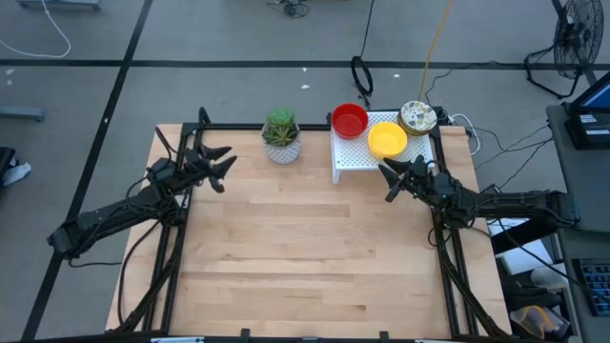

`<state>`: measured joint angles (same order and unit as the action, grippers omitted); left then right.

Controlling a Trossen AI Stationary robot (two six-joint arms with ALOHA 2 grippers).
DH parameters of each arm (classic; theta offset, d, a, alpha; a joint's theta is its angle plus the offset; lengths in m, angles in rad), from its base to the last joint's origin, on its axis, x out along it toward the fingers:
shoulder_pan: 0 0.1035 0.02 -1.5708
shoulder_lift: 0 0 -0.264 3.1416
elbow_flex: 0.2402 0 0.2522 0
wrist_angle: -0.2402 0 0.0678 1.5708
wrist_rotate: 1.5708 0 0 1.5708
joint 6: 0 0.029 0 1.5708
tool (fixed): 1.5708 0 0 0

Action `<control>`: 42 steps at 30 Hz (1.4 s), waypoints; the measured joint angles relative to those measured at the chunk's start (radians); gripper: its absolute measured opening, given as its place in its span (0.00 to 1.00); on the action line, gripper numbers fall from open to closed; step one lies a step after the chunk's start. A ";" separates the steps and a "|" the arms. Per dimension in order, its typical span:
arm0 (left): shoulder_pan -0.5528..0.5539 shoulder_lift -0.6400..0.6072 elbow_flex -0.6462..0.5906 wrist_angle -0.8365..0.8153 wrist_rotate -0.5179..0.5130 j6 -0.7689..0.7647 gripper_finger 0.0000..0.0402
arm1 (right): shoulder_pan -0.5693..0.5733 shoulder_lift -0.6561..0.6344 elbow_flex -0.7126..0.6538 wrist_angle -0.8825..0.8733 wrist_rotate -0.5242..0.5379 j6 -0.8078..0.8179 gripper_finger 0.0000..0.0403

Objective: Pick & Place Mini bowls
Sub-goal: Return to Home Position

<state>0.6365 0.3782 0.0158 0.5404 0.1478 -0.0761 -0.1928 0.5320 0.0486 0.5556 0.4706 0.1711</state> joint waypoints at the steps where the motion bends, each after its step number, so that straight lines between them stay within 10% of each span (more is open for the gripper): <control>1: 0.000 0.000 0.000 0.000 0.000 0.008 0.46 | 0.000 0.000 0.000 0.000 0.000 0.000 0.31; 42: 0.000 0.000 0.000 0.002 -0.001 0.018 0.46 | 0.000 0.000 0.000 0.000 0.000 0.000 0.31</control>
<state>0.6365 0.3782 0.0158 0.5419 0.1471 -0.0586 -0.1928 0.5320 0.0486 0.5556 0.4706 0.1711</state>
